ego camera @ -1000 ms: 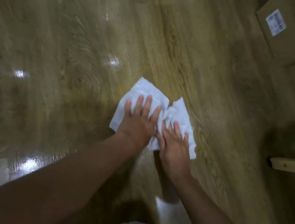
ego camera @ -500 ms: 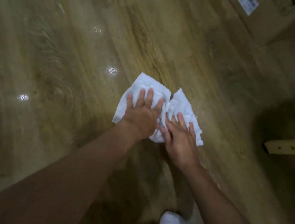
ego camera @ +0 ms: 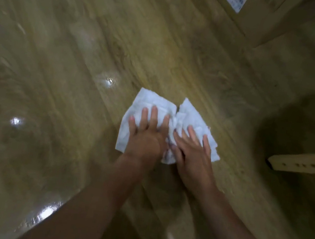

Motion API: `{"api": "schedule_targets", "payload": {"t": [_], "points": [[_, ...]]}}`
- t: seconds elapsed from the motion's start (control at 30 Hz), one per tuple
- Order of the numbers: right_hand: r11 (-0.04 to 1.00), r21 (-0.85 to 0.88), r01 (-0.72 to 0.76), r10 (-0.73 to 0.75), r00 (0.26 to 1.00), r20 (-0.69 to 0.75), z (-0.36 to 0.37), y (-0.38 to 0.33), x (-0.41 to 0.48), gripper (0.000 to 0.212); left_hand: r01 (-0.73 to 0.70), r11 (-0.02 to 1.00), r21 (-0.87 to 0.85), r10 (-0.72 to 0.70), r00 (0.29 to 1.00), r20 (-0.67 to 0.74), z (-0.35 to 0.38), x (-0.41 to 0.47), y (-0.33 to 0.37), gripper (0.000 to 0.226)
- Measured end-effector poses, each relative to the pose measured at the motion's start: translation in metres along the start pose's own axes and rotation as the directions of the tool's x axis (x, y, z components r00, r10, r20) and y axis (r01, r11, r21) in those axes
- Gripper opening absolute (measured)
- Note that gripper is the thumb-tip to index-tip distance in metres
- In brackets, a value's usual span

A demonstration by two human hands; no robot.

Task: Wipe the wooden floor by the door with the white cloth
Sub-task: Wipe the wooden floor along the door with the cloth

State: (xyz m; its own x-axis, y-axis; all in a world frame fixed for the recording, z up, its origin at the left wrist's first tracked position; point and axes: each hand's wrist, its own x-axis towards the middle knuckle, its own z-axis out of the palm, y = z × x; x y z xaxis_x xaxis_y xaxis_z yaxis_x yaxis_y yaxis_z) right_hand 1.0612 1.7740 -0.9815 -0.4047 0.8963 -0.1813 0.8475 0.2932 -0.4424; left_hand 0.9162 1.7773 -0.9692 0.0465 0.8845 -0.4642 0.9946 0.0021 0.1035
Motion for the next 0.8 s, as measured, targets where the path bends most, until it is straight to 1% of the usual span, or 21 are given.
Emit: {"api": "schedule_targets", "payload": {"t": [0.07, 0.13, 0.2, 0.27, 0.33, 0.37, 0.43, 0.5, 0.57, 0.63, 0.73, 0.8], "points": [[1.0, 0.006, -0.031, 0.03, 0.999, 0.023, -0.001, 0.005, -0.004, 0.052, -0.023, 0.999, 0.022, 0.022, 0.999, 0.026, 0.002, 0.005, 0.004, 0.073], [0.999, 0.007, -0.047, 0.046, 0.998, 0.045, -0.008, 0.015, 0.017, 0.055, -0.02, 1.0, -0.008, 0.021, 1.0, 0.018, -0.009, 0.026, 0.003, 0.072], [0.998, -0.008, -0.061, 0.062, 0.997, 0.035, -0.019, 0.027, 0.048, 0.051, 0.025, 0.998, -0.057, -0.026, 0.999, -0.025, -0.023, 0.057, 0.007, 0.069], [0.997, -0.022, -0.08, 0.081, 0.994, 0.066, -0.03, 0.04, 0.075, 0.048, 0.08, 0.994, -0.078, -0.079, 0.997, 0.022, -0.038, 0.086, 0.017, 0.068], [0.995, -0.054, -0.081, 0.086, 0.991, 0.098, -0.038, 0.048, 0.086, 0.049, 0.109, 0.993, -0.051, -0.106, 0.992, 0.062, -0.049, 0.099, 0.025, 0.07], [0.996, -0.051, -0.076, 0.08, 0.993, 0.092, -0.04, 0.05, 0.082, 0.049, 0.096, 0.995, -0.038, -0.093, 0.994, 0.064, -0.05, 0.098, 0.026, 0.07], [0.995, -0.029, -0.097, 0.097, 0.995, 0.018, -0.035, 0.05, 0.054, 0.048, 0.003, 1.0, 0.006, -0.003, 1.0, 0.024, -0.039, 0.083, 0.028, 0.067], [0.984, -0.035, -0.177, 0.175, 0.984, -0.038, -0.024, 0.045, 0.004, 0.049, -0.131, 0.99, 0.052, 0.132, 0.991, -0.025, -0.02, 0.057, 0.037, 0.067], [0.963, -0.056, -0.263, 0.262, 0.964, -0.036, -0.013, 0.033, -0.042, 0.052, -0.201, 0.978, 0.055, 0.202, 0.979, -0.009, -0.008, 0.039, 0.045, 0.071], [0.951, -0.055, -0.305, 0.304, 0.952, -0.026, -0.011, 0.035, -0.048, 0.054, -0.184, 0.982, 0.051, 0.183, 0.983, 0.01, -0.005, 0.04, 0.05, 0.074], [0.929, -0.064, -0.365, 0.362, 0.931, -0.057, -0.019, 0.052, -0.011, 0.057, -0.143, 0.989, 0.035, 0.143, 0.99, 0.005, -0.021, 0.06, 0.059, 0.074], [0.924, -0.064, -0.377, 0.372, 0.925, -0.081, -0.025, 0.061, 0.018, 0.057, -0.1, 0.994, -0.032, 0.101, 0.994, 0.037, -0.036, 0.08, 0.065, 0.072]]}}
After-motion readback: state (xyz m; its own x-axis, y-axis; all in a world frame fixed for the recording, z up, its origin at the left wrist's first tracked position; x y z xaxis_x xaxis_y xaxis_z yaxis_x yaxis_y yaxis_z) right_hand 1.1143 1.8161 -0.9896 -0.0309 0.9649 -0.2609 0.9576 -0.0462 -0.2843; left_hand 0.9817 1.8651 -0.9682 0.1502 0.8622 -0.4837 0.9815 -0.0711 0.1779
